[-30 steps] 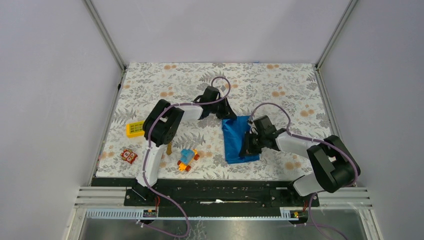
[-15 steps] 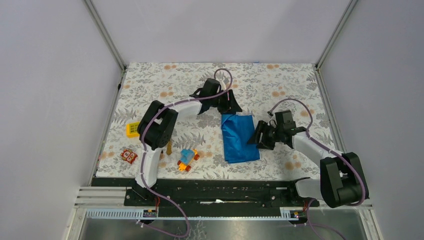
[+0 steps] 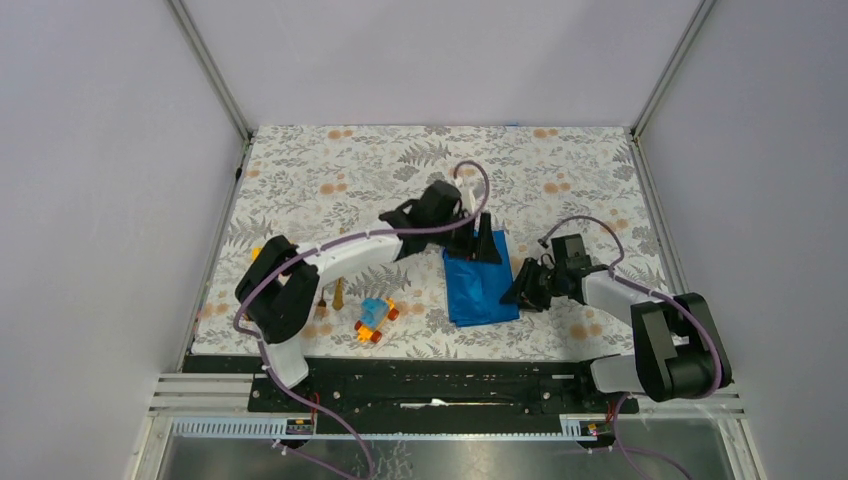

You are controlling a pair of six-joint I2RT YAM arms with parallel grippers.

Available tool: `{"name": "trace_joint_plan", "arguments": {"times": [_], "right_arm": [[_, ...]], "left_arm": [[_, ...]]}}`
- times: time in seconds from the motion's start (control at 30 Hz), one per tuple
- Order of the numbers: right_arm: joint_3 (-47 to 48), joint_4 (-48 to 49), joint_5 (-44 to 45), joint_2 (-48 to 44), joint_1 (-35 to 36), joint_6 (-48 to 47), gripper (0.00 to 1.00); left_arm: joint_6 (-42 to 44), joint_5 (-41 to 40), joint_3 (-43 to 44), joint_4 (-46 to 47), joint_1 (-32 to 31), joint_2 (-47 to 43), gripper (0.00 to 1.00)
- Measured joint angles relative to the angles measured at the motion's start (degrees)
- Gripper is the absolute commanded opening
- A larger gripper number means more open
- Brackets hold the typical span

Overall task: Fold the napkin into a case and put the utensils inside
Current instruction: Pick up the 2/3-rectangle-folded napkin at the center of the board.

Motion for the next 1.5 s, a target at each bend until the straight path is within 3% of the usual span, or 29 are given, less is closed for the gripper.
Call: {"name": "trace_joint_plan", "arguments": {"times": [0.1,0.23,0.3,0.43,0.57,0.73,1.07,1.23,1.4,1.5], "right_arm": [[-0.4,3.1,-2.4,1.2,3.9,2.3,0.36],[0.0,6.3,-4.0,2.3,7.0,5.4,0.67],[1.2,3.4,-1.4,2.1,6.5,5.9,0.75],[3.4,-3.7,6.0,-2.5,-0.2,5.1,0.86],[4.2,-9.8,13.2,-7.8,-7.7,4.5,0.94],[4.9,-14.8,20.5,-11.3,-9.4,4.9,0.95],[5.2,-16.5,21.5,-11.0,-9.5,3.9,0.92],[5.1,-15.8,18.8,-10.6,-9.5,1.9,0.91],[3.9,-12.5,12.6,-10.4,-9.5,-0.9,1.00],[1.8,-8.1,5.6,-9.9,-9.5,-1.6,1.00]], "left_arm": [[1.0,-7.4,-4.6,-3.5,-6.3,-2.5,0.69],[0.3,-18.4,-9.0,-7.6,-14.3,-4.8,0.81],[-0.1,-22.8,-9.4,-9.3,-17.1,-5.2,0.86],[-1.3,-29.6,-8.2,-12.0,-20.9,-4.8,0.88],[-1.9,-35.2,-0.4,-17.2,-23.8,0.4,0.85],[-2.3,-40.2,10.0,-23.1,-26.2,9.2,0.77],[-2.4,-42.1,15.3,-29.8,-27.4,17.4,0.60],[-2.1,-43.6,15.6,-30.8,-27.5,18.1,0.37],[-1.7,-45.0,15.5,-31.0,-27.5,18.1,0.00],[-1.6,-45.1,13.5,-29.2,-27.4,16.9,0.00]]}}
